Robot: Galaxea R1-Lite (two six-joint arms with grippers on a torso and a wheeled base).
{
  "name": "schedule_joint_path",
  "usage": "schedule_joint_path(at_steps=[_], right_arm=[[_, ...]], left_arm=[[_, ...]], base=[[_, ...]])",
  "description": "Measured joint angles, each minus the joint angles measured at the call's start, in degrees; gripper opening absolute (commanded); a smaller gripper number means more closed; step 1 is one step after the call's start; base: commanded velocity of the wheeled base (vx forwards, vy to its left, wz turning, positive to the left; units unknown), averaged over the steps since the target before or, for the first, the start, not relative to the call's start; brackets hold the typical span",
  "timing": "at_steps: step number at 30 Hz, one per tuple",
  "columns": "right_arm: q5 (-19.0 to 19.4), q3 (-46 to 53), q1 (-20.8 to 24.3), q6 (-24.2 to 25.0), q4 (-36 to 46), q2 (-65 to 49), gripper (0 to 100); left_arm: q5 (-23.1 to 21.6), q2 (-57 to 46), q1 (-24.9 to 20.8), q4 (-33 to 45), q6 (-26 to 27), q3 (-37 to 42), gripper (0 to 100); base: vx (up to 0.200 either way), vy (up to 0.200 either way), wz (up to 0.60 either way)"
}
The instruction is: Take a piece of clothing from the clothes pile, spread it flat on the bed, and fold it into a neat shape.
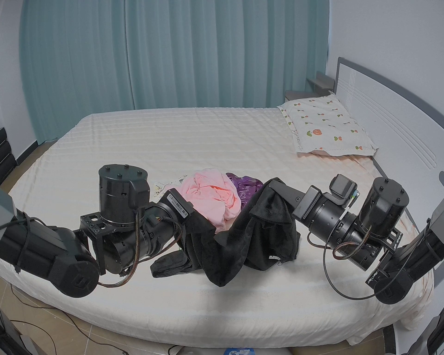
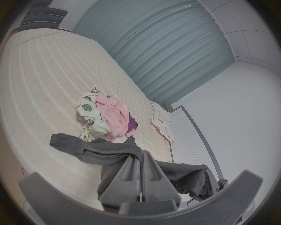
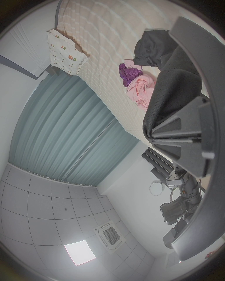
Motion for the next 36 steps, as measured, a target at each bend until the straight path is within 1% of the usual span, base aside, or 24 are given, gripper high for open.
schedule_joint_path(at_steps=[13, 20, 24, 36], right_arm=[[0.15, 0.63, 0.06, -0.05, -1.52, 0.11, 0], [0.24, 0.39, 0.34, -0.05, -1.78, 0.22, 0], [0.17, 0.15, 0.32, -0.06, -3.25, 0.07, 0], [-0.07, -0.10, 1.55, -0.79, -4.79, -0.11, 0]], left_arm=[[0.52, 0.17, -0.52, -0.06, 0.35, -0.46, 0], [0.52, 0.26, -0.44, -0.05, 0.29, -0.84, 0], [0.50, 0.09, -0.22, -0.02, 0.27, -0.55, 0], [0.61, -1.38, 1.41, -0.02, 0.18, -0.33, 0]], base=[[0.000, 0.000, 0.00], [0.000, 0.200, 0.00], [0.000, 0.200, 0.00], [0.000, 0.200, 0.00]])
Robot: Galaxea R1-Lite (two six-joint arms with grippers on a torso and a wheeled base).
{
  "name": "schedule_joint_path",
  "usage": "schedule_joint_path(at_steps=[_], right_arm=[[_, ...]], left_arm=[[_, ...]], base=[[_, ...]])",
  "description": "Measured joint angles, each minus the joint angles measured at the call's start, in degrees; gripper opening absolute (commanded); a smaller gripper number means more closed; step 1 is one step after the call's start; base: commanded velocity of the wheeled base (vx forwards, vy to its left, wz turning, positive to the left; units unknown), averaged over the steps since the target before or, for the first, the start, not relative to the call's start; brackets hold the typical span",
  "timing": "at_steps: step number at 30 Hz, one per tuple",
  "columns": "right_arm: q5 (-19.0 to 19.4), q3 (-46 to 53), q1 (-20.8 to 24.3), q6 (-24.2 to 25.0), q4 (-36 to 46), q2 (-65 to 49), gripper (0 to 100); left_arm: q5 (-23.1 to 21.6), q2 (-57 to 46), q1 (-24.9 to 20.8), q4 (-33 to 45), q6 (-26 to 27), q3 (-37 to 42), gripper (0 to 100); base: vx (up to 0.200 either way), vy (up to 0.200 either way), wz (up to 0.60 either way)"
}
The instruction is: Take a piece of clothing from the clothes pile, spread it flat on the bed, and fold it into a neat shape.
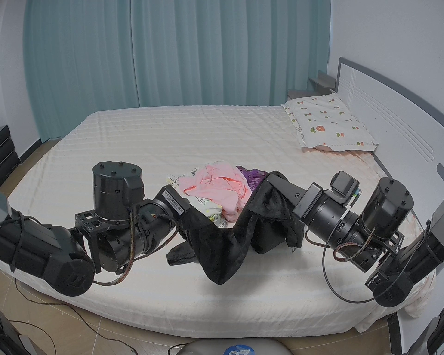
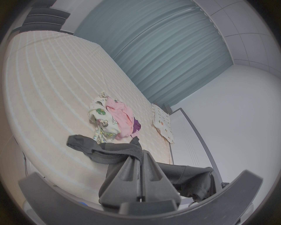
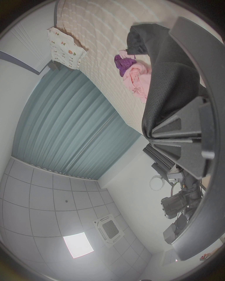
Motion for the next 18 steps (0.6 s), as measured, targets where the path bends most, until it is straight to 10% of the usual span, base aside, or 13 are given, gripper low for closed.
schedule_joint_path(at_steps=[18], right_arm=[[-0.02, 0.02, 0.17, -0.88, -2.95, 0.13, 0]], left_arm=[[-0.09, -2.91, 2.21, 0.00, 0.00, 0.11, 0]], base=[[0.000, 0.200, 0.00]])
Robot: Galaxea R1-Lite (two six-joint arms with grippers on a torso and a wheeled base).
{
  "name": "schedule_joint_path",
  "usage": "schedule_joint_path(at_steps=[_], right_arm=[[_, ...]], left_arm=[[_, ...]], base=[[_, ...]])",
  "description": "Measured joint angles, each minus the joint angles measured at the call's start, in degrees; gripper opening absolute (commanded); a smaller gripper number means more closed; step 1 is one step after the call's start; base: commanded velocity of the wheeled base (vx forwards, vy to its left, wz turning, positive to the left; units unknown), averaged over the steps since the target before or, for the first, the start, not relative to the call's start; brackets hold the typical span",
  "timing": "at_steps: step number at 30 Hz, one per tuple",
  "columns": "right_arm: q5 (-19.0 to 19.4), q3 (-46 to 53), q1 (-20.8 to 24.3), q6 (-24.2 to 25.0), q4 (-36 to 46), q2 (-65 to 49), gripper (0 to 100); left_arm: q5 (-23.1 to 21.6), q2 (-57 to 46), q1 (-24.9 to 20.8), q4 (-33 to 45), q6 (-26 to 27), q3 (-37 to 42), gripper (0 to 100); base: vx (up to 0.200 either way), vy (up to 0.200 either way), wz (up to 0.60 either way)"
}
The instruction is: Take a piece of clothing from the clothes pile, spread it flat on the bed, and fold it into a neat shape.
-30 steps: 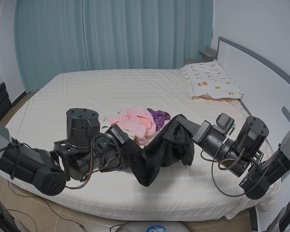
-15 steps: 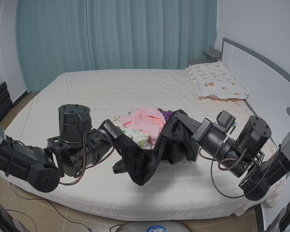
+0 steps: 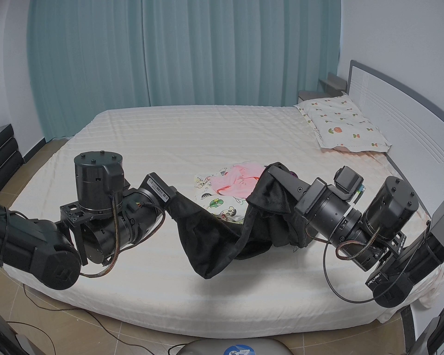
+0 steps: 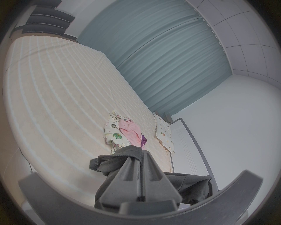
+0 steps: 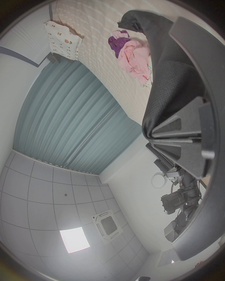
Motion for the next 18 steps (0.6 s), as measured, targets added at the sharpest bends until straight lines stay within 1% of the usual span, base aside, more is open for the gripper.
schedule_joint_path(at_steps=[12, 18], right_arm=[[0.10, -0.46, 1.29, -0.33, 0.02, -0.13, 0], [0.27, -1.68, 1.55, -0.49, 0.09, -0.96, 0]], left_arm=[[-0.11, -0.65, 0.66, 0.05, -0.21, 0.50, 0], [-0.50, -1.69, 1.68, -0.02, -1.58, 0.59, 0]], base=[[0.000, 0.200, 0.00], [0.000, 0.200, 0.00]])
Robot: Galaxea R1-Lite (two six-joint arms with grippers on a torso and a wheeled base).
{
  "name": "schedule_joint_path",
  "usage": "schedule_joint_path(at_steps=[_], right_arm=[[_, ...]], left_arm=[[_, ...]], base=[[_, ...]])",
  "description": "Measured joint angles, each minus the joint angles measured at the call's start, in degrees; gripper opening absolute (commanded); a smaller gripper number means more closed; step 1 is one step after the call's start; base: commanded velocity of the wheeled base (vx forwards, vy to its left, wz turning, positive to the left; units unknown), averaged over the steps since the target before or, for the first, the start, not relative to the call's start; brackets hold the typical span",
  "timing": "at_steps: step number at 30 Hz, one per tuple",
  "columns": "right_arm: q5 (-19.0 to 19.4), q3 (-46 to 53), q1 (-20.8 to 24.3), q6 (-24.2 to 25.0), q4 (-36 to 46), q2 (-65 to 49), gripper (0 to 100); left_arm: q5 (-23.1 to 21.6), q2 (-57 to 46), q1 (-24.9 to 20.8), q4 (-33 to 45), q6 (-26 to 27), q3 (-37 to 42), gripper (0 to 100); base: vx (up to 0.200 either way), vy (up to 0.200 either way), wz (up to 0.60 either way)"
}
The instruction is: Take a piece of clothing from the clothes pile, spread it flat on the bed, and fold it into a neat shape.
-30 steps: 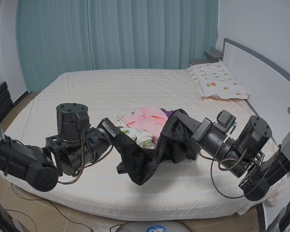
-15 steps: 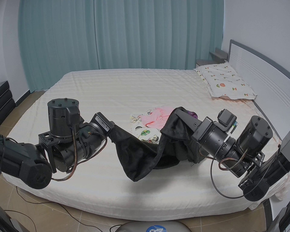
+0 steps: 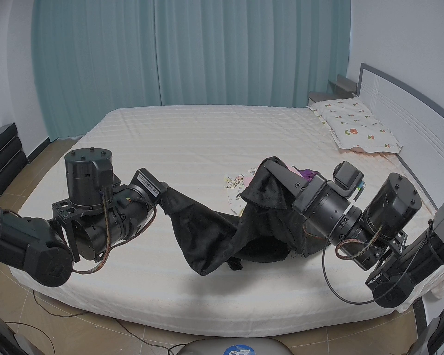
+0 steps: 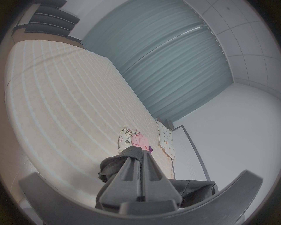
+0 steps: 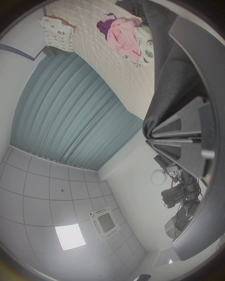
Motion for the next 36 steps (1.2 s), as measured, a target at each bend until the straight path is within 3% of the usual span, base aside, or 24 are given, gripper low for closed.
schedule_joint_path(at_steps=[31, 36], right_arm=[[0.02, -1.93, 3.06, -0.41, -0.04, 1.68, 0], [-0.22, -1.52, 2.65, -0.39, -0.04, 2.19, 0]], left_arm=[[-0.27, -3.57, 0.94, 0.00, -1.78, 1.79, 0], [-1.41, -3.69, 1.12, 0.02, -1.76, 2.80, 0]], base=[[0.000, 0.200, 0.00], [0.000, 0.000, 0.00]])
